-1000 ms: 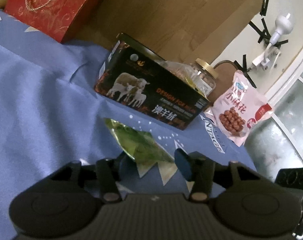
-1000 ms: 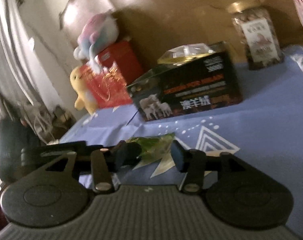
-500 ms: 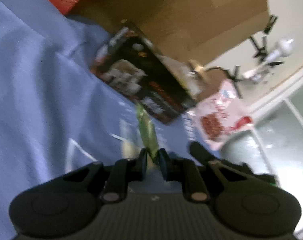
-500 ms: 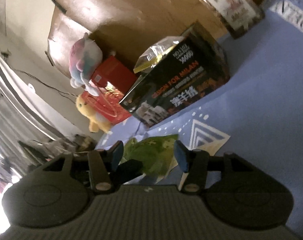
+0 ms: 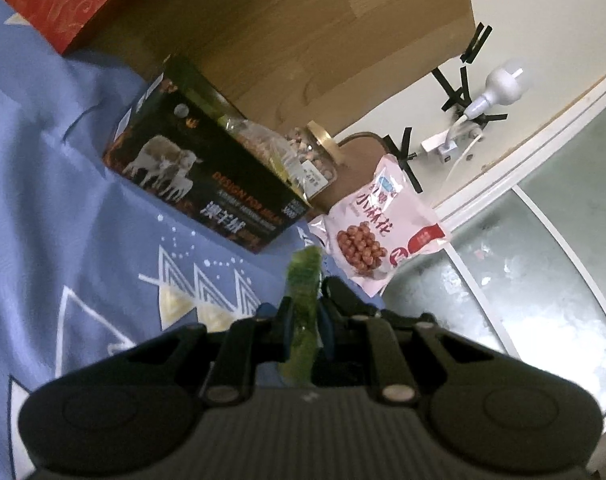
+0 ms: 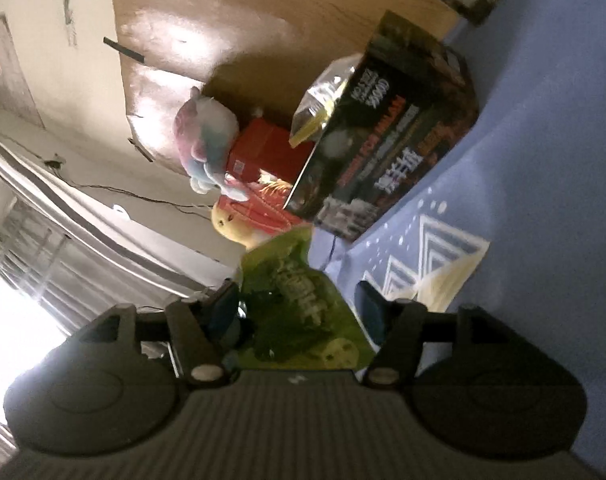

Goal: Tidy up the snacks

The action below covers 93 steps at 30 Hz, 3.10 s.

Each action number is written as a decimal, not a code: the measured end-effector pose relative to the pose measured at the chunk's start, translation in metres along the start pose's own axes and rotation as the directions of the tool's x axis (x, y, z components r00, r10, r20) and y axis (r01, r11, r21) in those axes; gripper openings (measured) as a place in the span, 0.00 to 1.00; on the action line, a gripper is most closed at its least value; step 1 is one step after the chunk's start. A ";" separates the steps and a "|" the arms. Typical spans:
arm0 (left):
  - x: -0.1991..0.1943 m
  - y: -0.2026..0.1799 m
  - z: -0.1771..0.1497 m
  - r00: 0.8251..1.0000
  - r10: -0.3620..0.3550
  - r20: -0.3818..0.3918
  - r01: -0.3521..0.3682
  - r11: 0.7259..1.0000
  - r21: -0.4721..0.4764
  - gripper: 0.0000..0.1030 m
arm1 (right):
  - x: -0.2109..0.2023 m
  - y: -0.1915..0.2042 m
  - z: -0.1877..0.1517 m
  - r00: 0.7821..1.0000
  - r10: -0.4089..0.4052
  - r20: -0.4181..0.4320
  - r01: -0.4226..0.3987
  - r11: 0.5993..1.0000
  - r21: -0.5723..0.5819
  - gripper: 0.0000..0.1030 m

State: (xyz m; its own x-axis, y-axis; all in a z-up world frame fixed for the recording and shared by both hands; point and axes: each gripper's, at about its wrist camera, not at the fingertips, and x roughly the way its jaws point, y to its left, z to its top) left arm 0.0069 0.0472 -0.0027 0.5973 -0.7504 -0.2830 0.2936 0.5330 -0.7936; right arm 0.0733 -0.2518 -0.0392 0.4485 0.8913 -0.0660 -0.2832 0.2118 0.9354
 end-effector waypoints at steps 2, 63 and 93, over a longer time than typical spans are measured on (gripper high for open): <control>-0.004 0.000 0.004 1.000 0.006 0.022 -0.006 1.000 0.001 0.13 | -0.003 0.002 0.000 1.000 0.010 0.011 -0.010 1.000 -0.011 0.40; 0.017 -0.094 0.001 0.803 0.554 0.222 -0.582 0.647 0.492 1.00 | -0.018 0.071 -0.038 0.867 -0.430 0.252 0.496 0.790 -0.361 0.49; -0.005 -0.085 -0.054 0.693 0.678 0.243 -0.690 0.526 0.498 1.00 | -0.032 0.091 -0.091 0.872 -0.416 0.256 0.486 0.792 -0.369 0.65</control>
State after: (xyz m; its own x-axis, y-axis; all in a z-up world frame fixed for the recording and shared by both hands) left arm -0.0612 -0.0151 0.0368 0.7948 -0.0635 -0.6035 0.1139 0.9924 0.0457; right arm -0.0438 -0.2243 0.0167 0.7263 0.5869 -0.3580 -0.3191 0.7490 0.5807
